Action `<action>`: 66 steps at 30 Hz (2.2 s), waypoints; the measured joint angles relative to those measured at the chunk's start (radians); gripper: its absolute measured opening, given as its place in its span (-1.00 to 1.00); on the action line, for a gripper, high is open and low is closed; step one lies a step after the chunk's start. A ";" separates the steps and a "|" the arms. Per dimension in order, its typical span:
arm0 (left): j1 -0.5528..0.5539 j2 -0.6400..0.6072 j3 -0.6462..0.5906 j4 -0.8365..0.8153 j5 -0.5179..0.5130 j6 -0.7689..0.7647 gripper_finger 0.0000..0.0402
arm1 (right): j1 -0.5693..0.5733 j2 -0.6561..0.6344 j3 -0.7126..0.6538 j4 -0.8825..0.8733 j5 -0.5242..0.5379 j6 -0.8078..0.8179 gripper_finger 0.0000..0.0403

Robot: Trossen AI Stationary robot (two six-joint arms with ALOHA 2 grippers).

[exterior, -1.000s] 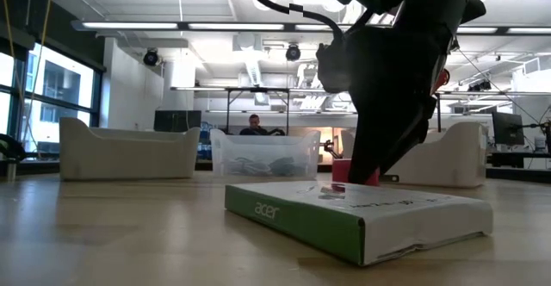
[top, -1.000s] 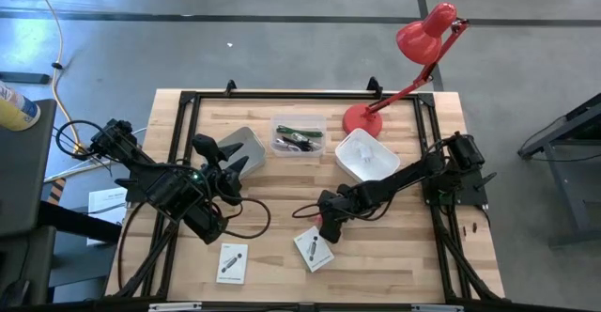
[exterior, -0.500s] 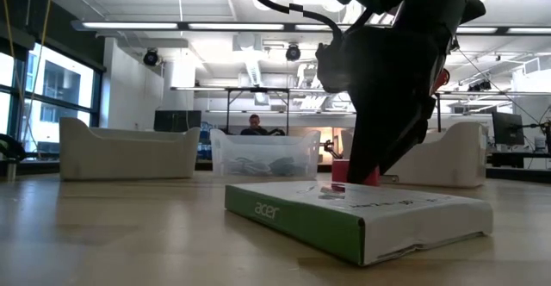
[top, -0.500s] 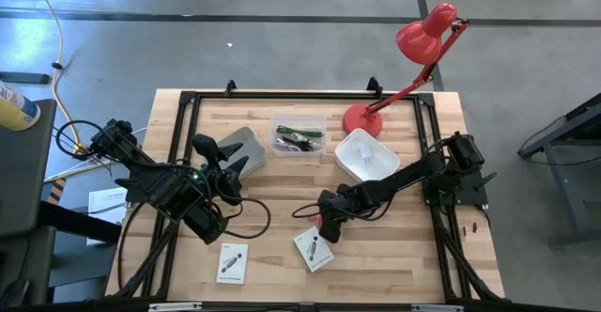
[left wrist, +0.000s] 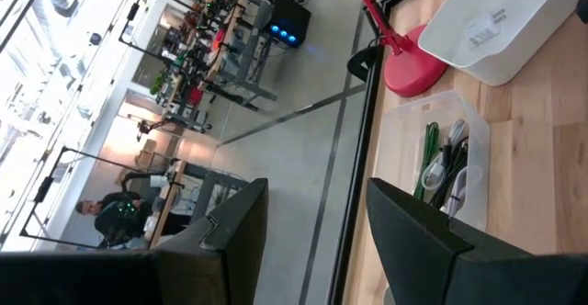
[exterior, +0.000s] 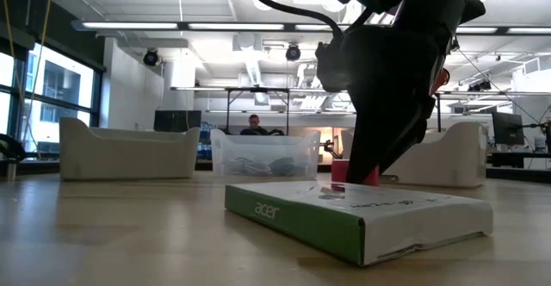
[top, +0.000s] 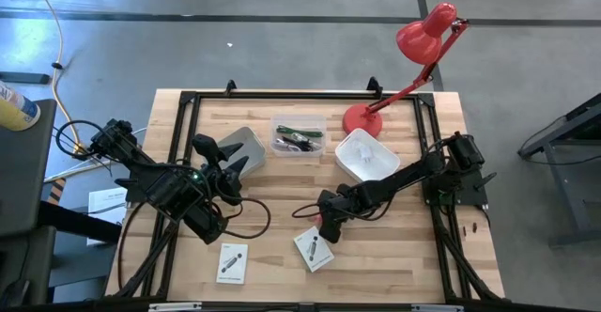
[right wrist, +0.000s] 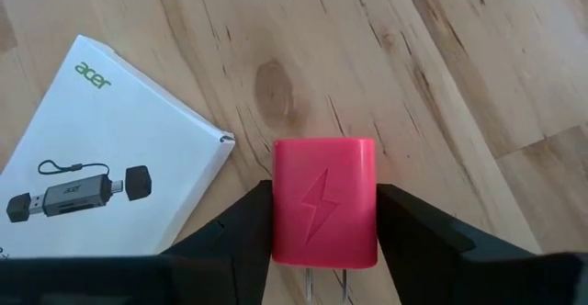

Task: Pick and place items into bin
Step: Put the pink charger adapter into the white bin

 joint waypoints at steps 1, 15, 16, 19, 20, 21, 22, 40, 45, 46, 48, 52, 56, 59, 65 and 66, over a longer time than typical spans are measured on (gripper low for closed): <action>0.000 0.000 0.000 0.000 0.000 0.000 -0.14 | 0.000 0.000 0.000 0.000 0.000 0.000 -0.15; 0.000 0.000 0.000 0.000 0.000 0.000 -0.14 | 0.000 0.000 0.001 0.000 0.000 0.000 -0.18; 0.000 0.000 0.000 0.000 0.000 0.000 -0.14 | 0.000 0.000 0.001 0.000 -0.001 0.000 -0.18; 0.000 0.000 0.000 0.000 0.000 0.000 -0.14 | 0.000 0.000 0.001 0.000 -0.002 0.000 -0.15; 0.000 0.000 0.000 0.000 0.000 0.000 -0.14 | 0.000 0.000 0.001 0.000 -0.003 0.000 -0.14; 0.000 0.000 0.000 0.000 0.000 0.000 -0.14 | 0.000 0.000 0.001 0.000 -0.004 0.000 -0.13; 0.000 0.000 0.000 0.000 0.000 0.000 -0.14 | 0.000 0.000 0.001 0.000 -0.006 0.000 -0.13; 0.000 0.000 0.000 0.000 0.001 0.000 -0.14 | 0.000 -0.001 0.001 0.000 -0.084 0.000 -0.12; 0.000 0.000 0.000 0.000 0.001 0.000 -0.14 | -0.003 -0.001 0.001 0.008 -0.118 0.000 -0.18; 0.000 0.000 0.000 0.000 0.001 0.000 -0.14 | -0.005 -0.001 0.001 0.011 -0.126 0.001 -0.19; 0.000 0.000 0.000 0.000 0.001 0.000 -0.14 | -0.012 -0.001 0.001 0.017 -0.150 0.002 -0.21; 0.000 0.000 0.000 0.000 0.000 0.000 -0.14 | -0.033 -0.001 0.001 0.023 -0.195 0.004 -0.18; 0.000 0.000 0.000 0.000 0.000 0.000 -0.14 | -0.055 -0.015 0.001 0.023 -0.215 0.002 -0.10; 0.000 0.000 0.000 0.000 0.000 0.000 -0.14 | -0.073 -0.039 0.001 0.023 -0.207 -0.004 -0.10; 0.000 0.000 0.000 0.000 0.000 0.000 -0.14 | -0.123 -0.108 0.001 0.023 -0.201 -0.052 -0.24; 0.000 0.000 0.000 0.000 0.000 0.000 -0.14 | -0.130 -0.119 0.001 0.022 -0.199 -0.061 -0.27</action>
